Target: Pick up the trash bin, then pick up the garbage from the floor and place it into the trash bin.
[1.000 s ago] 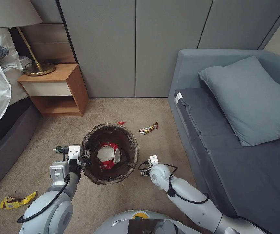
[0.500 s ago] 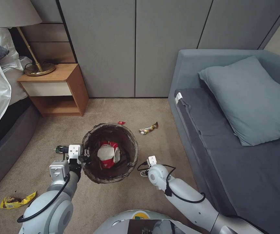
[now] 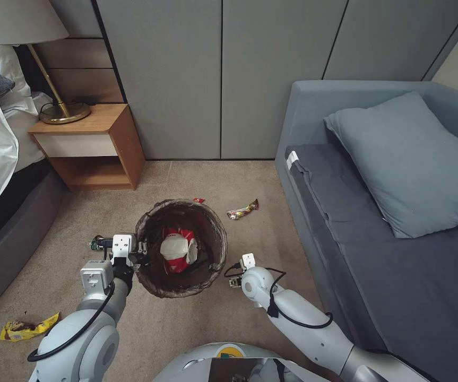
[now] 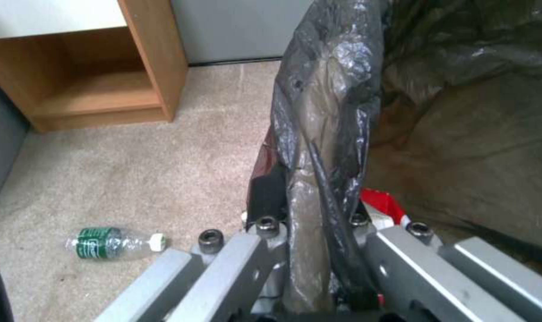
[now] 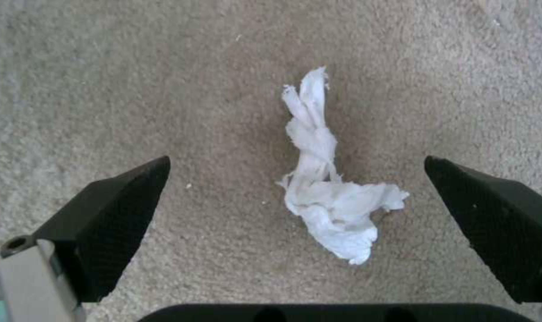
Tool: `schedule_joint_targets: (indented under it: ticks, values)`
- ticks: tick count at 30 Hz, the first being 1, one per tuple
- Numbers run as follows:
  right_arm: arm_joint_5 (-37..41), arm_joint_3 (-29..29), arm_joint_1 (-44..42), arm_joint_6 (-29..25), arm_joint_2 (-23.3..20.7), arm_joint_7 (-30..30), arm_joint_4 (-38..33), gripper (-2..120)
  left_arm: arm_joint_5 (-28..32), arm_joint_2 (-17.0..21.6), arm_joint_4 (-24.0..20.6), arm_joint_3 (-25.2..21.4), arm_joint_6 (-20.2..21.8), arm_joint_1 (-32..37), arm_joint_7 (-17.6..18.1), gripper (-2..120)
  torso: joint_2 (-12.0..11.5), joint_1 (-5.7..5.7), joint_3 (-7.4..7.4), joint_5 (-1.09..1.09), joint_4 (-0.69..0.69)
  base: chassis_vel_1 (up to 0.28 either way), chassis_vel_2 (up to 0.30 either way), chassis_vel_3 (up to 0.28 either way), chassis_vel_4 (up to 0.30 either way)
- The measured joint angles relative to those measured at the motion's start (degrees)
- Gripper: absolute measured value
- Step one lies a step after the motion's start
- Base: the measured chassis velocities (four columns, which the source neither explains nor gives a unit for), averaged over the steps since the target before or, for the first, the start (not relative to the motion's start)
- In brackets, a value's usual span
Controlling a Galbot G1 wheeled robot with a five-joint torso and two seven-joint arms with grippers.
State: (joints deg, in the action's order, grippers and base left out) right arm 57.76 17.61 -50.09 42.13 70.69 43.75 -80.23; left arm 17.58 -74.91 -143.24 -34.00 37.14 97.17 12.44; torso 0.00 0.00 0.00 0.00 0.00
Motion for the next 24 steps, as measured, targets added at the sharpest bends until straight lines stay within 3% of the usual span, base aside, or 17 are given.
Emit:
schedule_joint_targets:
  ticks: [24]
  values:
    - [-1.14, -1.65, -0.76, 0.00, 0.11, -2.00, 1.79, 100, 0.03, 0.11, 0.00, -0.05, -0.04, 0.15, -0.14, 3, 0.00, 0.00, 0.00, 0.00, 0.00, 0.000, 0.000, 0.000, 0.000]
